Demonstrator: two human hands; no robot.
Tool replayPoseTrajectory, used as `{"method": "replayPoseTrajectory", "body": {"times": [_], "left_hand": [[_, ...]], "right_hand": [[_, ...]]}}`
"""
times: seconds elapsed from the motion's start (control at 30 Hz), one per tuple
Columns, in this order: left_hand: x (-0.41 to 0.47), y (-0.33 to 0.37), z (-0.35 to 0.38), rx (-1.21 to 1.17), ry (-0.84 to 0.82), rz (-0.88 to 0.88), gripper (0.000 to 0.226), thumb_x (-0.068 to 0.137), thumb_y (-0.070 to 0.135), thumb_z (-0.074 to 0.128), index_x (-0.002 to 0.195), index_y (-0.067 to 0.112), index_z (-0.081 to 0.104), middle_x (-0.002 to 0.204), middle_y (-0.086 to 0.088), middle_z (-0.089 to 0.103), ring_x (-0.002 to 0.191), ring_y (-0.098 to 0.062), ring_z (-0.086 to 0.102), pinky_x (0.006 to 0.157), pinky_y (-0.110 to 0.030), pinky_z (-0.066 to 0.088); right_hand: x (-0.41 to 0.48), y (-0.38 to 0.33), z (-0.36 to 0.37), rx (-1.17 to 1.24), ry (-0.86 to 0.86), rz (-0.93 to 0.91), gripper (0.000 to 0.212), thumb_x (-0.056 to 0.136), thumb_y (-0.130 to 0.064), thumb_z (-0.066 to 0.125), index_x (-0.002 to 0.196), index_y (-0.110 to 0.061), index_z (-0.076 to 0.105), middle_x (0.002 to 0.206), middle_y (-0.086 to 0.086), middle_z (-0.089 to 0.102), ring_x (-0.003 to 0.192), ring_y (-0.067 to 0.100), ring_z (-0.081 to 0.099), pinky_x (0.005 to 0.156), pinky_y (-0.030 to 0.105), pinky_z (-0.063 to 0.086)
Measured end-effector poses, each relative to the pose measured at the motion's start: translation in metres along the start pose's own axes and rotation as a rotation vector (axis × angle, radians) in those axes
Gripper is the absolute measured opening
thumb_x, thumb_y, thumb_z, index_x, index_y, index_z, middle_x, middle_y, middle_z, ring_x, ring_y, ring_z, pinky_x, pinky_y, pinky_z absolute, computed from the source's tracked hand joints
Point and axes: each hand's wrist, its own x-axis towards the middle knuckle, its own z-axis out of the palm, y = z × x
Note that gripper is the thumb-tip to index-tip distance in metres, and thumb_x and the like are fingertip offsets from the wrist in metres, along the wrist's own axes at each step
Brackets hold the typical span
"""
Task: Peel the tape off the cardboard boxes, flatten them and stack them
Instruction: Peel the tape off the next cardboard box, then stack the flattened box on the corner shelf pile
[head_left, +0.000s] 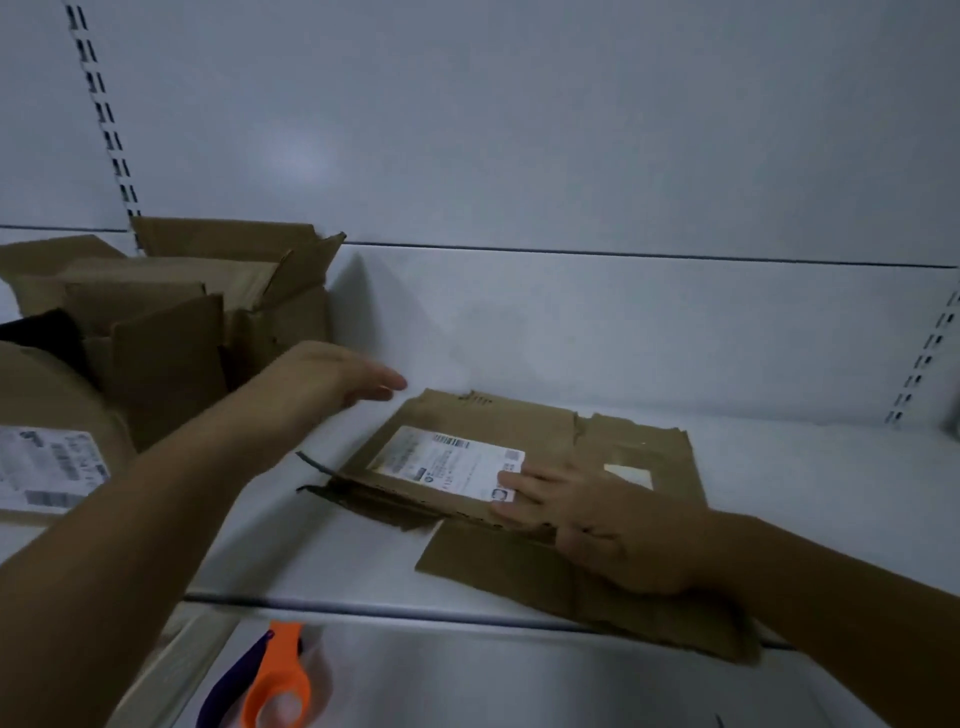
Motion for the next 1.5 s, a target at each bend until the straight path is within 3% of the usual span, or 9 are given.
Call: {"method": "replayPoseTrajectory", "body": {"times": [0.13, 0.3, 0.47, 0.67, 0.87, 1.07, 1.2, 1.33, 1.5], "left_hand": [[0.025, -0.019, 0.042, 0.577, -0.453, 0.151, 0.034, 0.092, 0.043, 0.049, 0.126, 0.042, 0.050, 0.135, 0.017, 0.044, 0.120, -0.003, 0.042, 0.096, -0.021, 0.032], [0.029, -0.050, 0.097, 0.909, -0.237, 0.277, 0.059, 0.087, 0.062, 0.023, 0.142, 0.039, 0.018, 0.154, 0.007, 0.018, 0.142, -0.015, 0.008, 0.109, -0.053, 0.022], [0.030, -0.040, 0.113, 0.683, -0.143, 0.209, 0.065, 0.078, 0.064, 0.049, 0.135, 0.034, 0.039, 0.146, 0.004, 0.035, 0.132, -0.017, 0.032, 0.105, -0.042, 0.032], [0.033, -0.053, 0.086, 0.279, -0.003, 0.139, 0.051, 0.069, 0.039, 0.077, 0.117, 0.028, 0.062, 0.136, 0.004, 0.052, 0.104, -0.009, 0.052, 0.083, -0.023, 0.037], [0.037, -0.054, 0.081, 0.815, 0.064, -0.086, 0.063, 0.072, 0.074, 0.047, 0.101, 0.019, 0.060, 0.110, -0.006, 0.062, 0.104, -0.027, 0.053, 0.088, -0.039, 0.041], [0.021, -0.039, 0.076, 0.068, 0.052, 0.030, 0.053, 0.080, 0.038, 0.068, 0.126, 0.020, 0.050, 0.102, -0.001, 0.069, 0.067, -0.006, 0.064, 0.053, -0.018, 0.043], [0.015, -0.012, 0.084, -0.471, -0.192, -0.201, 0.041, 0.083, 0.025, 0.065, 0.122, 0.016, 0.055, 0.089, -0.016, 0.074, 0.072, -0.029, 0.073, 0.055, -0.034, 0.057], [0.005, 0.035, 0.126, -0.540, -0.386, -0.235, 0.029, 0.088, 0.013, 0.057, 0.116, 0.005, 0.059, 0.102, -0.027, 0.069, 0.075, -0.038, 0.070, 0.061, -0.050, 0.058], [-0.022, 0.116, 0.212, -0.534, -0.510, -0.184, 0.028, 0.089, 0.009, 0.054, 0.116, 0.001, 0.057, 0.099, -0.028, 0.068, 0.064, -0.035, 0.070, 0.052, -0.045, 0.058]], "right_hand": [[-0.009, 0.016, -0.004, 0.321, 0.114, 0.129, 0.061, 0.089, -0.060, 0.011, 0.134, -0.035, 0.045, 0.149, -0.012, 0.034, 0.136, 0.003, 0.028, 0.114, 0.024, 0.015], [-0.032, 0.068, 0.000, 0.109, 0.397, 0.484, 0.052, 0.089, -0.048, 0.051, 0.136, -0.026, 0.044, 0.148, 0.000, 0.037, 0.130, 0.008, 0.032, 0.099, 0.015, 0.016], [-0.037, 0.099, 0.004, 0.107, 0.169, 1.146, 0.104, 0.070, -0.086, 0.028, 0.146, -0.015, 0.021, 0.154, 0.019, 0.017, 0.140, 0.036, 0.017, 0.113, 0.053, 0.013], [-0.037, 0.099, 0.009, 0.087, 0.283, 1.179, 0.101, 0.067, -0.087, 0.030, 0.134, -0.012, 0.042, 0.139, 0.017, 0.043, 0.128, 0.036, 0.036, 0.108, 0.051, 0.025], [-0.043, 0.093, 0.001, 0.277, 0.448, 1.188, 0.093, 0.062, -0.083, 0.051, 0.114, -0.005, 0.054, 0.120, 0.011, 0.058, 0.111, 0.028, 0.053, 0.100, 0.047, 0.039], [-0.066, 0.067, -0.017, 0.801, 0.819, 0.986, 0.064, 0.078, -0.040, 0.070, 0.123, -0.016, 0.032, 0.110, 0.006, 0.056, 0.089, 0.015, 0.057, 0.066, 0.025, 0.045], [-0.118, 0.056, -0.041, 0.964, 0.888, 0.929, 0.047, 0.082, -0.029, 0.069, 0.117, -0.023, 0.037, 0.094, -0.002, 0.058, 0.084, 0.012, 0.061, 0.062, 0.024, 0.049], [-0.194, 0.047, -0.063, 1.003, 0.959, 0.949, 0.013, 0.084, -0.020, 0.068, 0.091, -0.020, 0.057, 0.083, -0.002, 0.066, 0.076, 0.014, 0.066, 0.058, 0.025, 0.052], [-0.317, 0.030, -0.074, 0.977, 1.063, 1.081, 0.010, 0.086, -0.020, 0.065, 0.086, -0.021, 0.056, 0.086, 0.003, 0.069, 0.076, 0.017, 0.067, 0.055, 0.026, 0.054]]}}
